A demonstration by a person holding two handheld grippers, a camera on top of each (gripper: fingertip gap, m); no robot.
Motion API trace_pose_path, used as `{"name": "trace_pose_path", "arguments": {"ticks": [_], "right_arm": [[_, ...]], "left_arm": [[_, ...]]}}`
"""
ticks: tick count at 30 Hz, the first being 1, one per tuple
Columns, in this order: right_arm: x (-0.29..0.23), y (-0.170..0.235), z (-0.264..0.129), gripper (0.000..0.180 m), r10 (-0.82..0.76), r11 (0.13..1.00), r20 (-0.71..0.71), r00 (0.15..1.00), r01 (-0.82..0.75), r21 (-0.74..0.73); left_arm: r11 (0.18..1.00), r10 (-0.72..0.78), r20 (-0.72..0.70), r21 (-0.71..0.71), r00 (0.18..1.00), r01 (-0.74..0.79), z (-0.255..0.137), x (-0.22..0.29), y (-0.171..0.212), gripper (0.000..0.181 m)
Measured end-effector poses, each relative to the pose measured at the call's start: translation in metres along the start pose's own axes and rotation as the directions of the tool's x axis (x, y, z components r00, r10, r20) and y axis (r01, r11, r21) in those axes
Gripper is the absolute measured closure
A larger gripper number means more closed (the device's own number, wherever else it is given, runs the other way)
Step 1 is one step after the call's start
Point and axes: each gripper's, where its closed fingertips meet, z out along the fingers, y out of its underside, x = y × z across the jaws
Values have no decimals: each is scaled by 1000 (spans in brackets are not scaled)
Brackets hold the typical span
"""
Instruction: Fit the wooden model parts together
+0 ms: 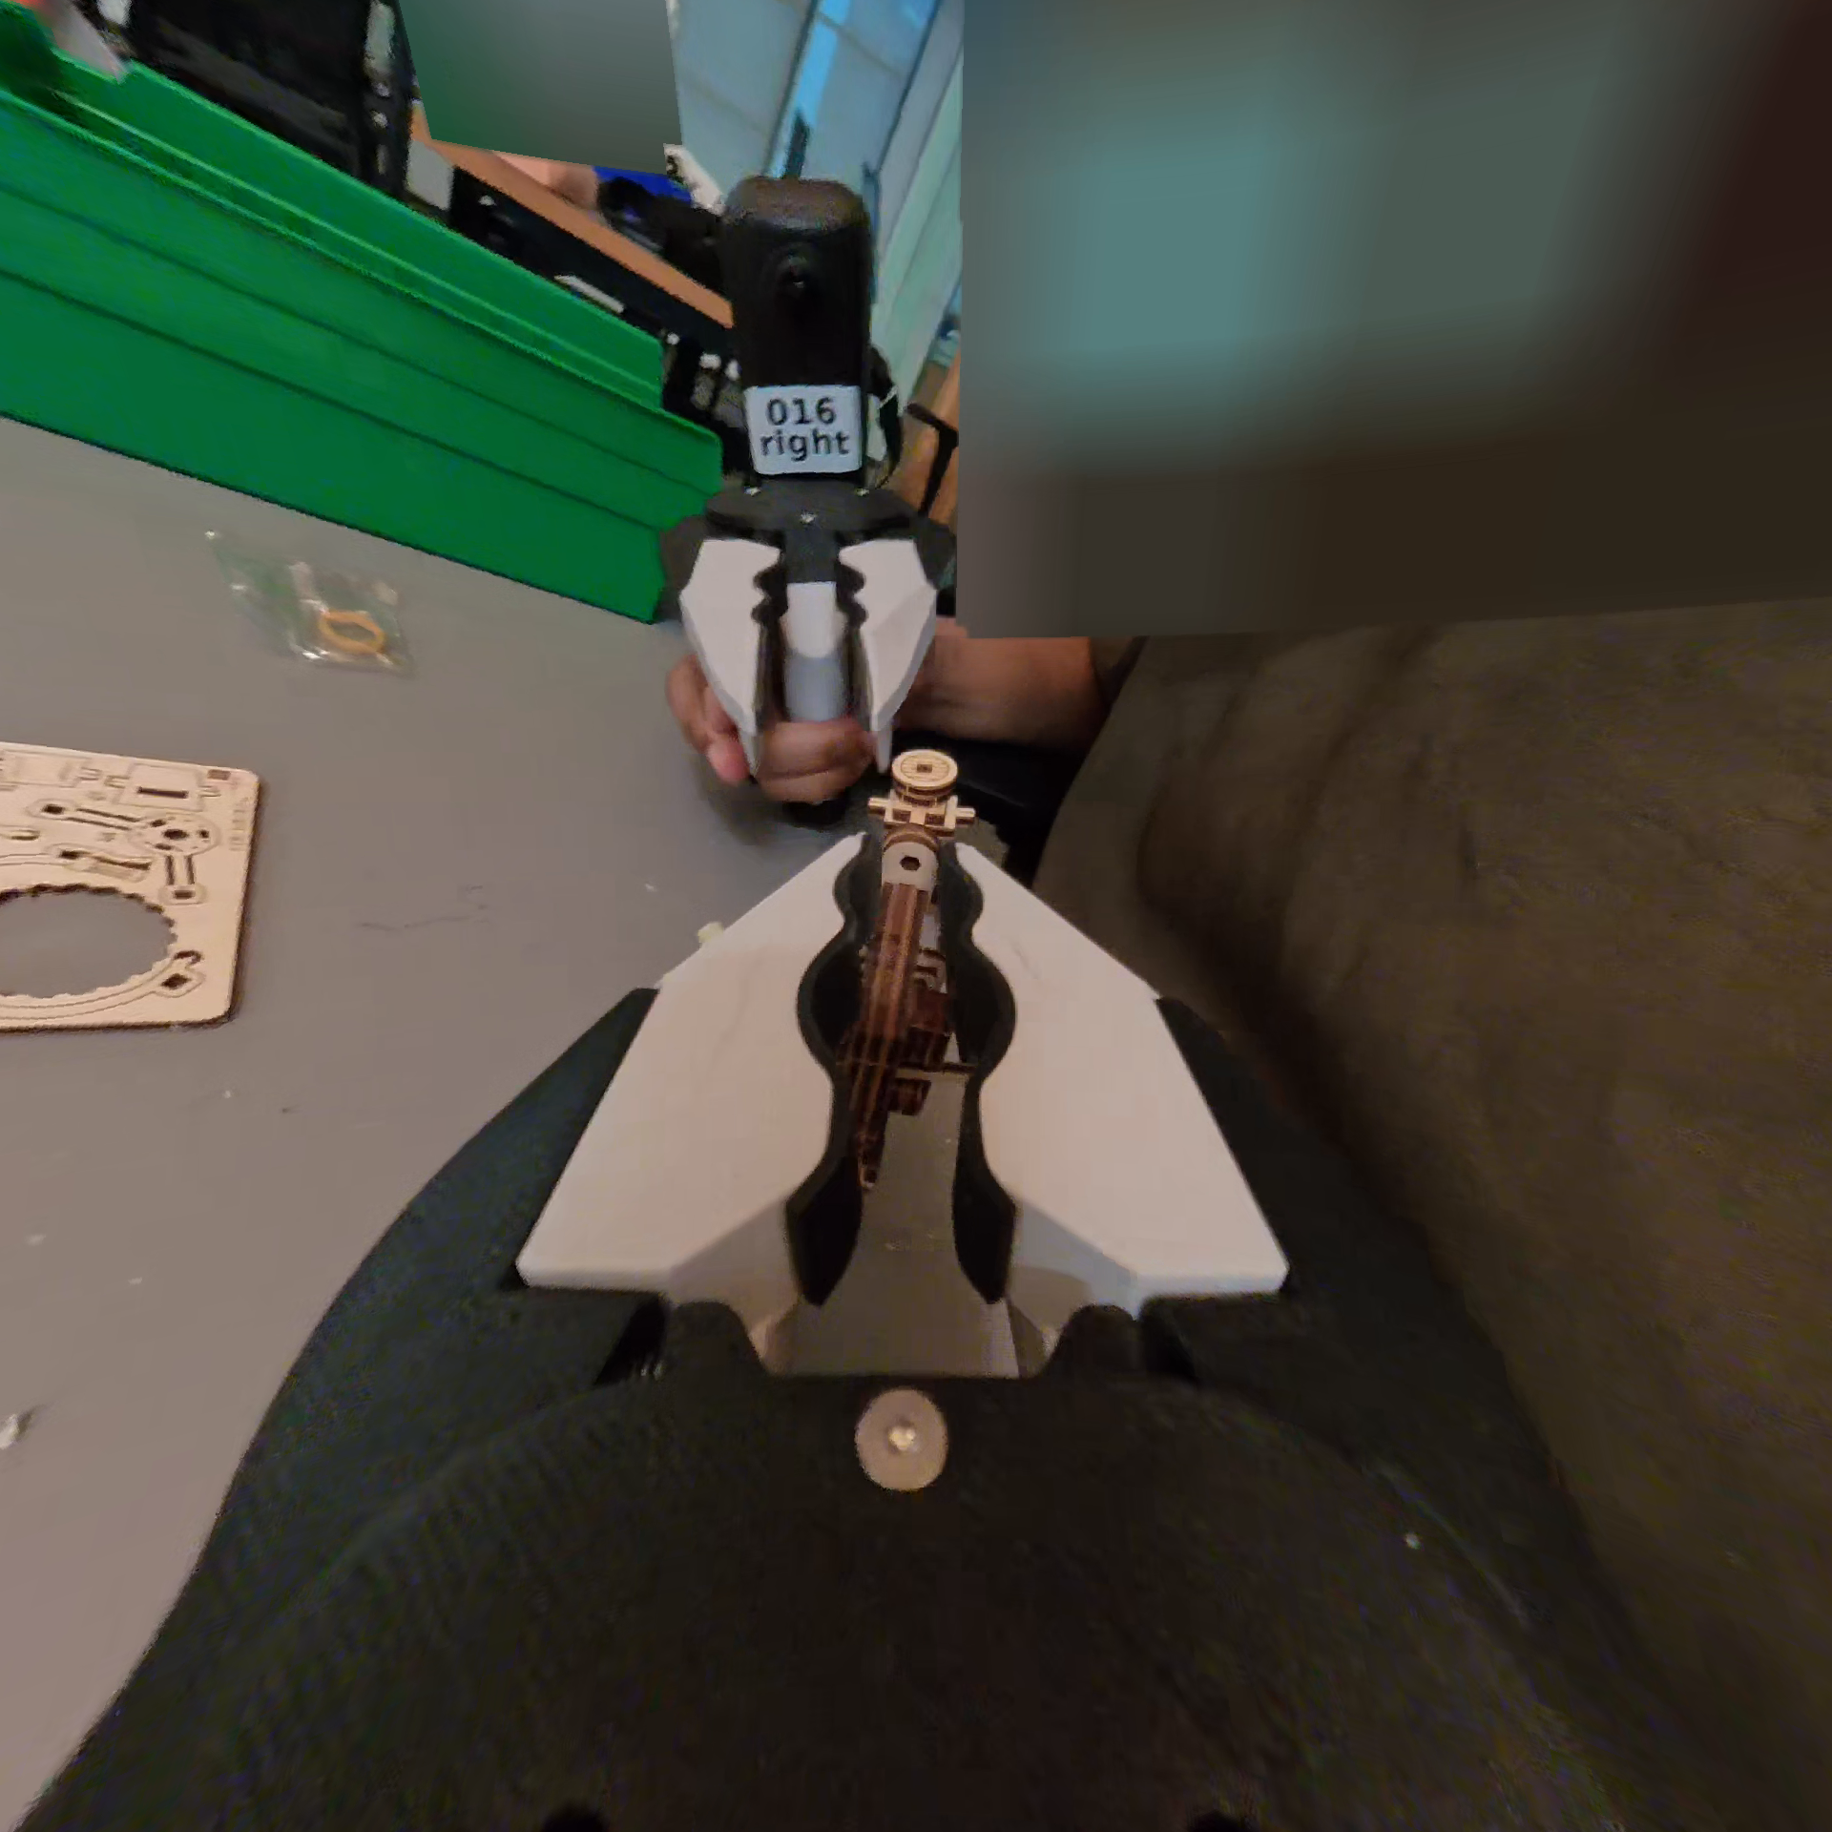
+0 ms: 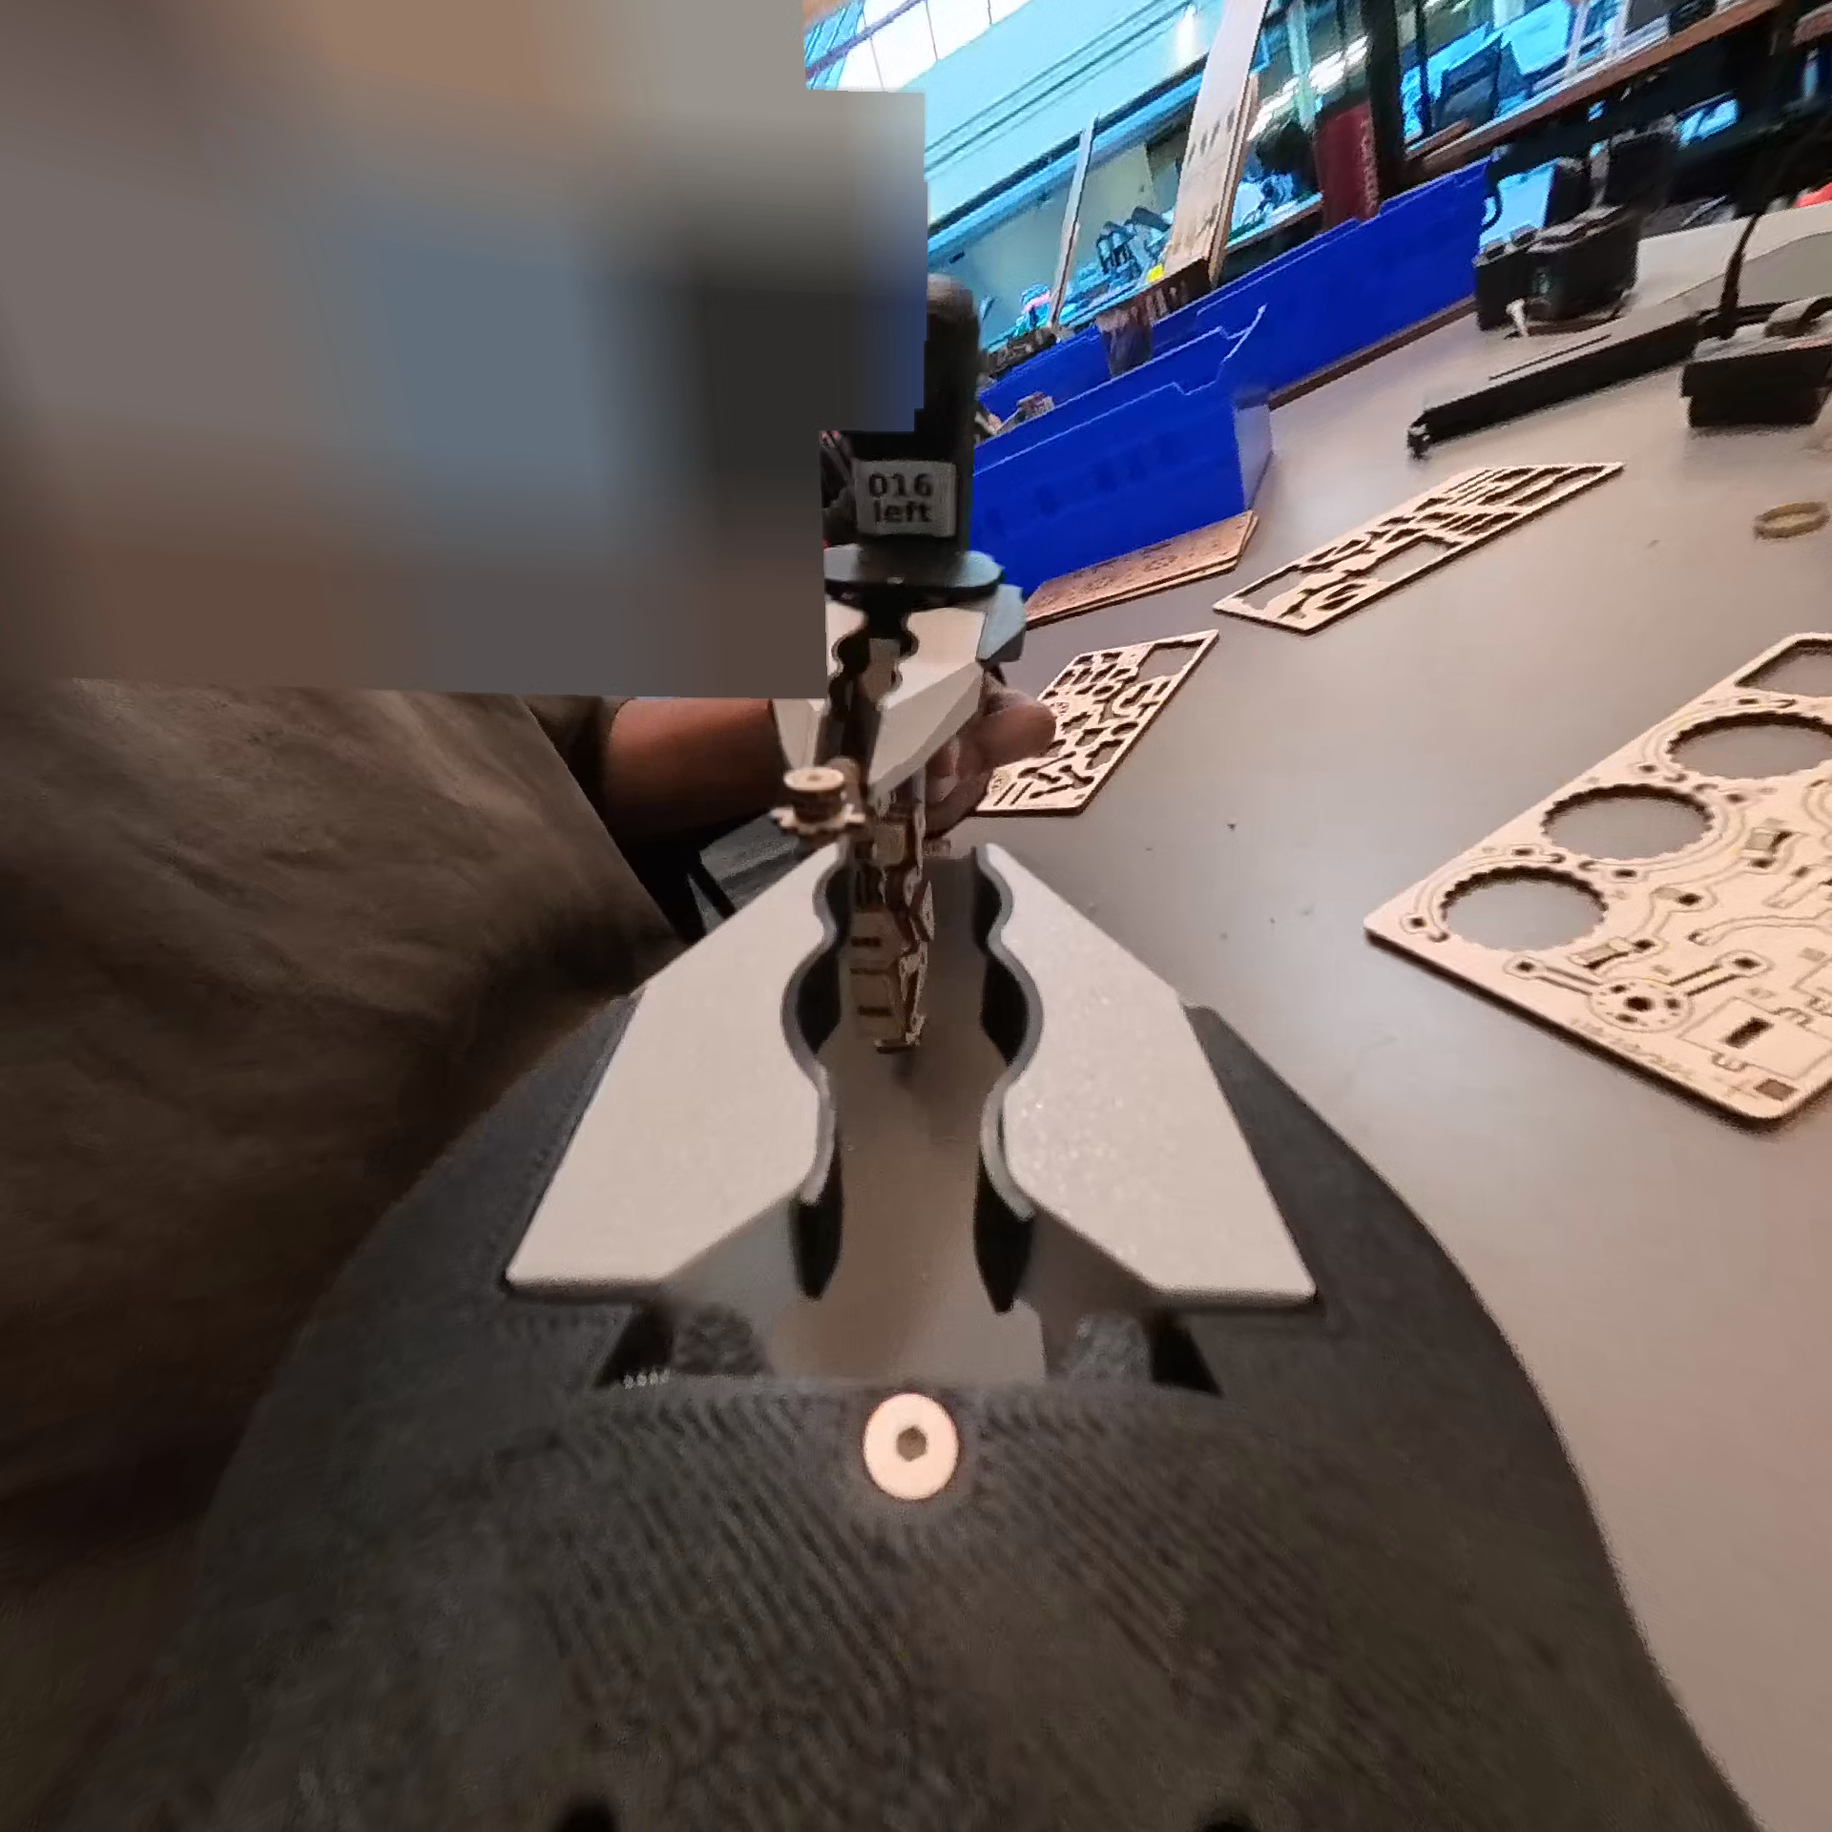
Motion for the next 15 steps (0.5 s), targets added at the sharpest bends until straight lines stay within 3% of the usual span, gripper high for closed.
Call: {"name": "trace_pose_path", "arguments": {"ticks": [9,15], "right_arm": [[-26,10,30,135,100,994,212,972,-88,-65],[-35,21,44,130,21,992,220,975,8,-129]], "left_arm": [[989,-47,-133,131,990,64,-2,19,-21,172],[979,-69,-169,180,983,99,2,25,-28,172]]}}
